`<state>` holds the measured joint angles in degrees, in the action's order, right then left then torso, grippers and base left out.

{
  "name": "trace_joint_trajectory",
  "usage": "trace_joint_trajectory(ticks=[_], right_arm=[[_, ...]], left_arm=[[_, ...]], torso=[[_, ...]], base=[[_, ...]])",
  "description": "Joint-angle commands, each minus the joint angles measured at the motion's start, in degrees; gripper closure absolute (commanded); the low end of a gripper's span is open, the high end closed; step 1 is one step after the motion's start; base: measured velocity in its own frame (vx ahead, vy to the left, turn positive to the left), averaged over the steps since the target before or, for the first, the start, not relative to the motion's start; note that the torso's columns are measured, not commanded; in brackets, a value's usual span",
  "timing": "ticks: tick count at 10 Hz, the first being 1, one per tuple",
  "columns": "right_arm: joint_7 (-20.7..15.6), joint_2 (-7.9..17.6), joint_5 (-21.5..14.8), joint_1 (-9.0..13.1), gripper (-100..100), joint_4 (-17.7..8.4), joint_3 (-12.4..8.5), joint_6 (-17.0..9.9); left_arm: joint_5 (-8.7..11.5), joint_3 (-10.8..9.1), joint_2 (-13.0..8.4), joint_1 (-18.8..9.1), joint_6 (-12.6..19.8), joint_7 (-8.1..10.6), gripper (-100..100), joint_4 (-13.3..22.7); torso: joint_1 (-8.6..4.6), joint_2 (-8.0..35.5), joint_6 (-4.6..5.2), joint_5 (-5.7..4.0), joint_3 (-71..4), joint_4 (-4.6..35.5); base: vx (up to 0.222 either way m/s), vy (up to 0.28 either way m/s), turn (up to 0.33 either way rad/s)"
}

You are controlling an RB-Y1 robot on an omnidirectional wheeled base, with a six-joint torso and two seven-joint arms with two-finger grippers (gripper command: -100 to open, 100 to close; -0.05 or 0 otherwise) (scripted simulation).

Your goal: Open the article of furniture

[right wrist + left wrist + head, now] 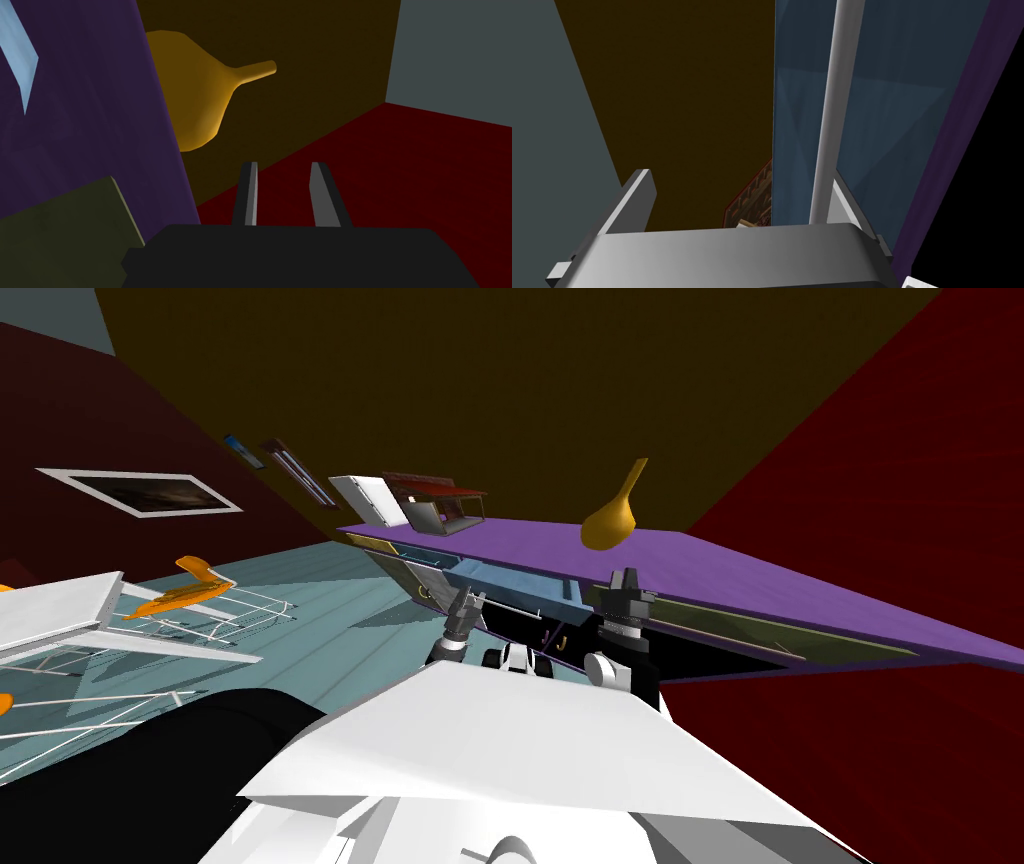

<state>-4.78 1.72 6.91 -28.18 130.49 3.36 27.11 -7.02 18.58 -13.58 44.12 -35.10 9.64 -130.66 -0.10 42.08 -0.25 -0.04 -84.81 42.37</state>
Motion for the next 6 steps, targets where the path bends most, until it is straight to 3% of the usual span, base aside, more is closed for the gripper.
trace_joint_trajectory(ticks=[1,6], right_arm=[[0.00,0.00,0.00,-0.02,0,0.01,0.01,0.02],[0.00,0.01,-0.01,-0.04,0,0.07,0.03,0.08]], left_arm=[[-0.03,0.10,-0.02,0.07,0.05,0.00,0,-0.11],[-0.03,0.10,-0.03,0.10,0.05,0.01,0,-0.07]], torso=[[0.05,0.00,0.16,0.02,0.06,-0.07],[0.08,0.13,0.23,0.03,0.19,-0.11]], base=[[-0.007,0.000,-0.001],[-0.001,0.000,0.000]])
